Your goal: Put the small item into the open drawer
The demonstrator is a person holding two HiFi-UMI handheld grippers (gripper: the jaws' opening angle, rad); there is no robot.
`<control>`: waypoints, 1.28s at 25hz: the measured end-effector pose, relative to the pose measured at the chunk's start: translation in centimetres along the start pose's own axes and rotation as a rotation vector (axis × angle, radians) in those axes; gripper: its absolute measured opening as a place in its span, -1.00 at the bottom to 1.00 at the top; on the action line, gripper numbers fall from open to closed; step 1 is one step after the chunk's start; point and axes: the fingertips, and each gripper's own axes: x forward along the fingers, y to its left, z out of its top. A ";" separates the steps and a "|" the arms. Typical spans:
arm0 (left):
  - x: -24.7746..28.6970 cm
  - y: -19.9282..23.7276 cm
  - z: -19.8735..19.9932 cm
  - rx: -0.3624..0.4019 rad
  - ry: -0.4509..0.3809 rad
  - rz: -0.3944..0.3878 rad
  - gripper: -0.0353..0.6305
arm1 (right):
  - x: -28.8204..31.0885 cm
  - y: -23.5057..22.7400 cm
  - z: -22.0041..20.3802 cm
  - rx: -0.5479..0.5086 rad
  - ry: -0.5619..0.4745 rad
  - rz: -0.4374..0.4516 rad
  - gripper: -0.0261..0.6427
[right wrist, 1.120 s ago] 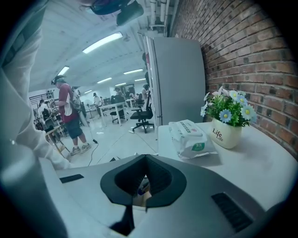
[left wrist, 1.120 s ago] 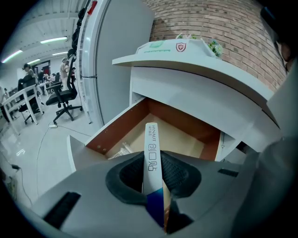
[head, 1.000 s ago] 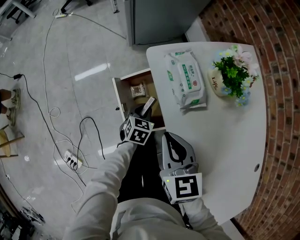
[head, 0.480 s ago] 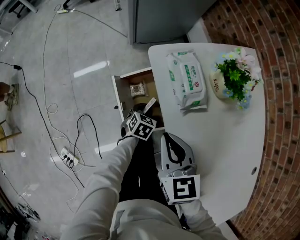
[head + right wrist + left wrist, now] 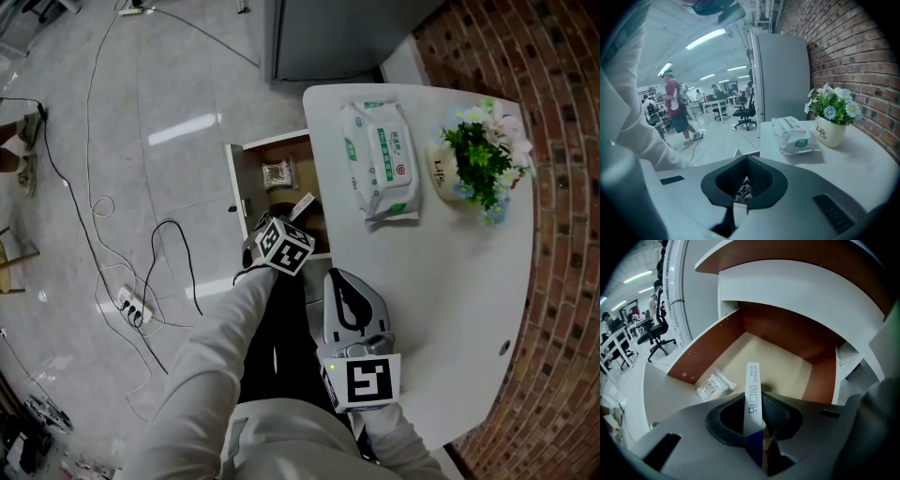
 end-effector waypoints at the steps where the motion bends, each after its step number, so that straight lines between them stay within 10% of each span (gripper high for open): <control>1: 0.0 0.0 -0.1 0.003 0.005 0.002 -0.64 | 0.0 0.1 0.0 -0.002 0.001 0.003 -0.84; 32: 0.1 -0.6 -1.4 -0.007 0.111 0.022 -0.44 | -0.4 0.1 0.0 -0.019 0.013 0.019 -0.84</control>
